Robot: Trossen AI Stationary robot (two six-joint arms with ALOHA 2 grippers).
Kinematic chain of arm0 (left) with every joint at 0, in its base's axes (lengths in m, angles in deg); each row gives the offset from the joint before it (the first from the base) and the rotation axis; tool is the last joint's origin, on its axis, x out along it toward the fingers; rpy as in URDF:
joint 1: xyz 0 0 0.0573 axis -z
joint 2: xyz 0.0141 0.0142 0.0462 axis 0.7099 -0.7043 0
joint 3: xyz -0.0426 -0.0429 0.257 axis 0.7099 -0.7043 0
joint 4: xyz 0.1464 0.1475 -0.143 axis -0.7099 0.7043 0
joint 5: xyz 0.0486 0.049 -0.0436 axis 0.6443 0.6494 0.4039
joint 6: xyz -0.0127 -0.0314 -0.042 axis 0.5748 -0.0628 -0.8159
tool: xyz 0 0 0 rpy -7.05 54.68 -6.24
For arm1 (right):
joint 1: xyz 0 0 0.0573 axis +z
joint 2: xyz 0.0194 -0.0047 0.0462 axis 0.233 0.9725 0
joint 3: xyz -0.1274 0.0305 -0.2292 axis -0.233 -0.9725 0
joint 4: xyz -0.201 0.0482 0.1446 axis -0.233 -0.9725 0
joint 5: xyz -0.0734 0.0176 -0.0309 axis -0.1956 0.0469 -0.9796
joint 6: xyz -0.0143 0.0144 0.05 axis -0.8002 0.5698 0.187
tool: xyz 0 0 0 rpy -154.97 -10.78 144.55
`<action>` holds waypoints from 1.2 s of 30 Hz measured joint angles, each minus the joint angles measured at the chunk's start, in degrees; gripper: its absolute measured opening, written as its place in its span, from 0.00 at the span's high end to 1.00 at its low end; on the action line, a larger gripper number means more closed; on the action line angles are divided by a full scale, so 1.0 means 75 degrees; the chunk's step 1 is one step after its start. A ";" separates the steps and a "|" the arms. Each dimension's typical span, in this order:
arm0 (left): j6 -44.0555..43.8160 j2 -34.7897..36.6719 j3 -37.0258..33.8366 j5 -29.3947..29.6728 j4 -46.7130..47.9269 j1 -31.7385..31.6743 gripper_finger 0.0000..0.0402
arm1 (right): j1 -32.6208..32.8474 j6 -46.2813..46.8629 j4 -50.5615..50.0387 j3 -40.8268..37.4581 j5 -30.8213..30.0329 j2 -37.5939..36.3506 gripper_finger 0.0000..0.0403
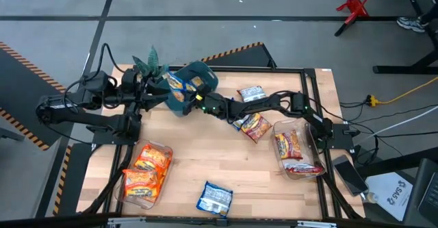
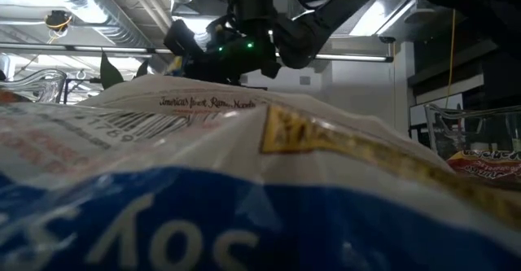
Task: Sort Maruchan noodles
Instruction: Put the blue noodle pack into the blue bin
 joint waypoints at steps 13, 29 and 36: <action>0.0003 0.0000 0.0000 0.0000 0.0000 0.0000 0.64 | -0.0003 0.0398 -0.0278 0.0031 -0.0173 0.0160 1.00; 0.0044 0.0000 0.0000 0.0006 -0.0006 0.0003 0.64 | -0.0079 0.0943 -0.0796 0.0579 0.0593 0.0793 0.87; 0.0052 0.0000 0.0000 0.0003 -0.0006 0.0003 0.64 | -0.0219 0.0887 -0.2091 0.0611 0.1288 0.0653 0.62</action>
